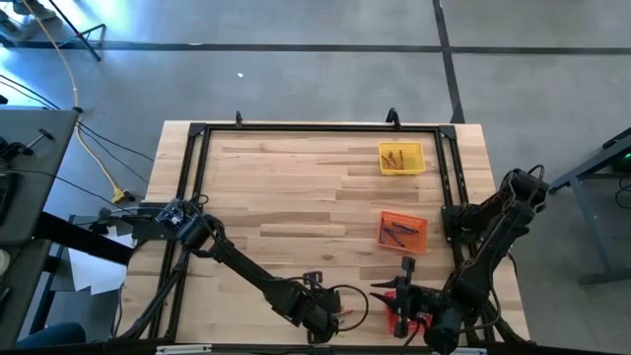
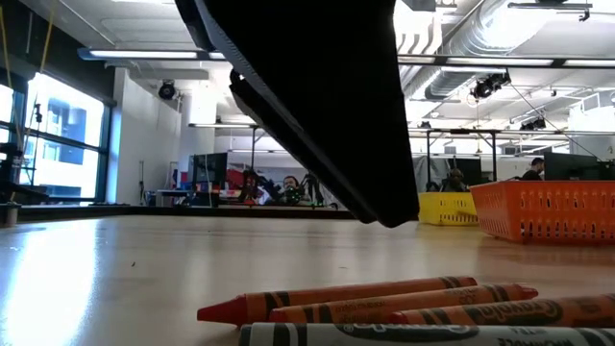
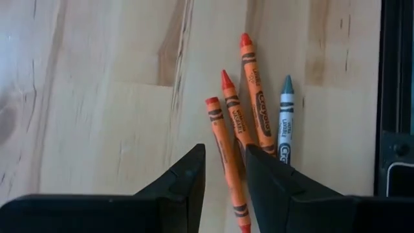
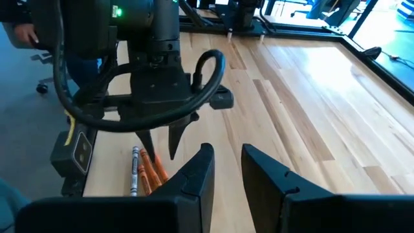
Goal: Sort crayons
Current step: Put the orange crayon into the yellow bin
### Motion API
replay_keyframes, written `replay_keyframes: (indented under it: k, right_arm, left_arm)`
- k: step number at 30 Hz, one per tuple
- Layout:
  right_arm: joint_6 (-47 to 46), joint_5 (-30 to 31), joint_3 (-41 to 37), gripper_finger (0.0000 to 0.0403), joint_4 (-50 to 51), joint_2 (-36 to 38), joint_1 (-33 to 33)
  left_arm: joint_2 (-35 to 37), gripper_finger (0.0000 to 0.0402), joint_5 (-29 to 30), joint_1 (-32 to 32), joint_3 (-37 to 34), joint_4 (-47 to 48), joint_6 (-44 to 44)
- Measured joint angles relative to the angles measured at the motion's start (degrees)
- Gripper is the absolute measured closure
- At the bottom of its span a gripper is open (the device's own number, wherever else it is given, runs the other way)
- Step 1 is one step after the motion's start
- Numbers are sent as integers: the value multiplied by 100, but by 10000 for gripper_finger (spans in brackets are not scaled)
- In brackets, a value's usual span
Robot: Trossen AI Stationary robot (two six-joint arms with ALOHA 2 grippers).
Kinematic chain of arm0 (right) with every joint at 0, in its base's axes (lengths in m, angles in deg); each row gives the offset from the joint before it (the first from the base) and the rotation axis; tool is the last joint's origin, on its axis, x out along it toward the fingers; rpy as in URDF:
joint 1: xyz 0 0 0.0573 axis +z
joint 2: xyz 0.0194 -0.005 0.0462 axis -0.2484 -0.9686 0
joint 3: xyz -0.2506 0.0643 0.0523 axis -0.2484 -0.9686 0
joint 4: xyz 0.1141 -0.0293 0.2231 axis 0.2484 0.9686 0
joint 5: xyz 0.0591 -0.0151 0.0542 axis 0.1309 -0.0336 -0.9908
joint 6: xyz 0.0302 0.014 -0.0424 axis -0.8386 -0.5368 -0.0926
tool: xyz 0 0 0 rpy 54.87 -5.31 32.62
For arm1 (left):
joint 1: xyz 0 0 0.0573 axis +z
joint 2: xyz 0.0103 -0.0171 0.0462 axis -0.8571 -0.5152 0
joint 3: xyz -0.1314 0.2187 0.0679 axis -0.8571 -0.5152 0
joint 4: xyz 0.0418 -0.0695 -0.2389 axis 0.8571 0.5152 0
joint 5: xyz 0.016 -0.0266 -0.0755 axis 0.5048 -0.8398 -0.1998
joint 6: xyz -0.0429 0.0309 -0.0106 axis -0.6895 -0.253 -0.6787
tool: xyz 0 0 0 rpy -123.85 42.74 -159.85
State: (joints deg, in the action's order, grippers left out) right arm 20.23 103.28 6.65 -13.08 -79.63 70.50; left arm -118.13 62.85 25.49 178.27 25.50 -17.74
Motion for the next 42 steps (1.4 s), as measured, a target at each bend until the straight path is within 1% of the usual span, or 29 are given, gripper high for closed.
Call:
replay_keyframes:
  k: [5,10,20,26,34,38,42]
  right_arm:
    - [-83,-162,0,332,-1,0,1]
    - [-123,-195,-2,332,-2,0,2]
    - [-123,-210,-2,332,-2,0,15]
    - [-123,-210,-2,332,0,0,17]
    - [-123,-232,-2,332,-6,0,17]
    - [-123,-234,-2,332,-6,0,17]
    - [-123,-234,-2,332,-4,0,17]
  left_arm:
    - [-27,306,23,-44,9,4,-270]
    - [-129,306,22,-48,11,24,-398]
    - [-131,306,59,-39,9,165,-407]
    - [-314,306,-33,-39,10,100,-523]
    - [-385,307,-5,-35,26,128,-562]
    - [-385,327,-154,25,26,187,-562]
    - [-391,380,-420,101,25,322,-619]
